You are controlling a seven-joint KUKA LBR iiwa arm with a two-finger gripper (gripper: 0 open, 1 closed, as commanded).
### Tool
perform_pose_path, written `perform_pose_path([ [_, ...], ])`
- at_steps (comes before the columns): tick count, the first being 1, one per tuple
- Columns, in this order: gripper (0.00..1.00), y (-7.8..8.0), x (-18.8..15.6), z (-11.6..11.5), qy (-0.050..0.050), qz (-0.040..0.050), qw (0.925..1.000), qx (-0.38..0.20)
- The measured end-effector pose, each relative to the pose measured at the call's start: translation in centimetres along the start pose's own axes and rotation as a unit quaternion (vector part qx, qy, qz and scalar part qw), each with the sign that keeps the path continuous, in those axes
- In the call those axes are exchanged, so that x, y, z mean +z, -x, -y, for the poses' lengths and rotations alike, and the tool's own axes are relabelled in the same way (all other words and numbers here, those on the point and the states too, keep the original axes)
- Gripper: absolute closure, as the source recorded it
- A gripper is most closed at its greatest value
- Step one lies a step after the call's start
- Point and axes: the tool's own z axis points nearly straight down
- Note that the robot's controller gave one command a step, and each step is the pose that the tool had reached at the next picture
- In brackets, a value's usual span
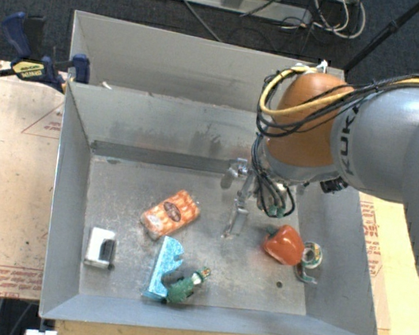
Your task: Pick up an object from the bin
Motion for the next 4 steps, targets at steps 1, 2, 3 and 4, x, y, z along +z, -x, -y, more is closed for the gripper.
perform_pose_path([
  [1, 0.0, -1.0, 1.0, -4.6, -0.001, -0.0009, 0.9993, -0.038],
  [2, 0.0, -0.6, 2.6, -7.5, 0.002, 0.0006, 0.9915, -0.13],
  [3, 0.0, -1.0, 3.0, -7.4, 0.0, 0.001, 0.9893, -0.146],
  [4, 1.0, -5.9, 0.7, -2.7, 0.0, -0.0009, 0.9902, -0.14],
])
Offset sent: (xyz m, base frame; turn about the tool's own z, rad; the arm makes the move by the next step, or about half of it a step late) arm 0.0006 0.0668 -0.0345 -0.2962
